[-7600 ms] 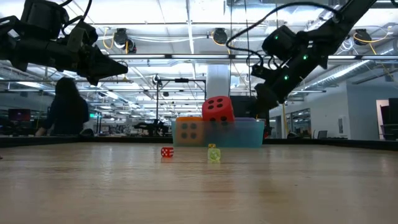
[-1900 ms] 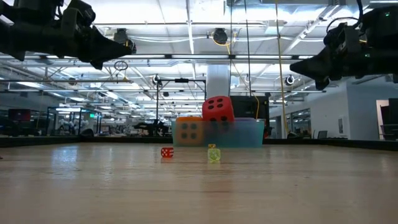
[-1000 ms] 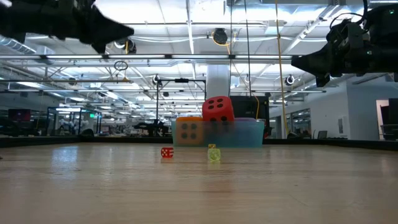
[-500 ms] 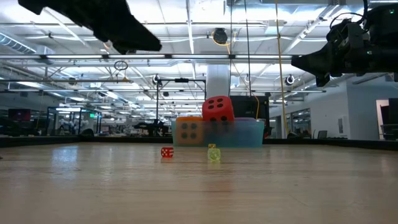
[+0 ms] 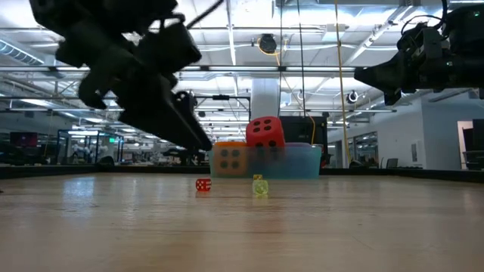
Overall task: Pick & Place Dice
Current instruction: Put the small red dice into the blue transparent bin
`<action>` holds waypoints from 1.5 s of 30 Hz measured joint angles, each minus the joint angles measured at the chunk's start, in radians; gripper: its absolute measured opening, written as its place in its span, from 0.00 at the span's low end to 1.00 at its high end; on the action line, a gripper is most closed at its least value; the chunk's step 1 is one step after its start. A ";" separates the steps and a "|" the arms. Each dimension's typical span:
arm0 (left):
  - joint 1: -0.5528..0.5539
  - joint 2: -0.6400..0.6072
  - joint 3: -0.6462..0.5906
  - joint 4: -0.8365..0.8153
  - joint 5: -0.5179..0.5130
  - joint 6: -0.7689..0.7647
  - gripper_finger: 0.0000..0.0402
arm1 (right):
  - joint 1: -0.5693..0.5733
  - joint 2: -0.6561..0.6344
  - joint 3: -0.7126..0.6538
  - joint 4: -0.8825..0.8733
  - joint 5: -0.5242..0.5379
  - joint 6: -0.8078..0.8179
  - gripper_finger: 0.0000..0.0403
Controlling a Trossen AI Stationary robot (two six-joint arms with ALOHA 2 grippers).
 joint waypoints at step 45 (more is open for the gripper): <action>0.105 0.171 0.003 -0.037 0.180 0.020 0.57 | 0.000 0.003 0.000 -0.001 0.000 -0.011 0.00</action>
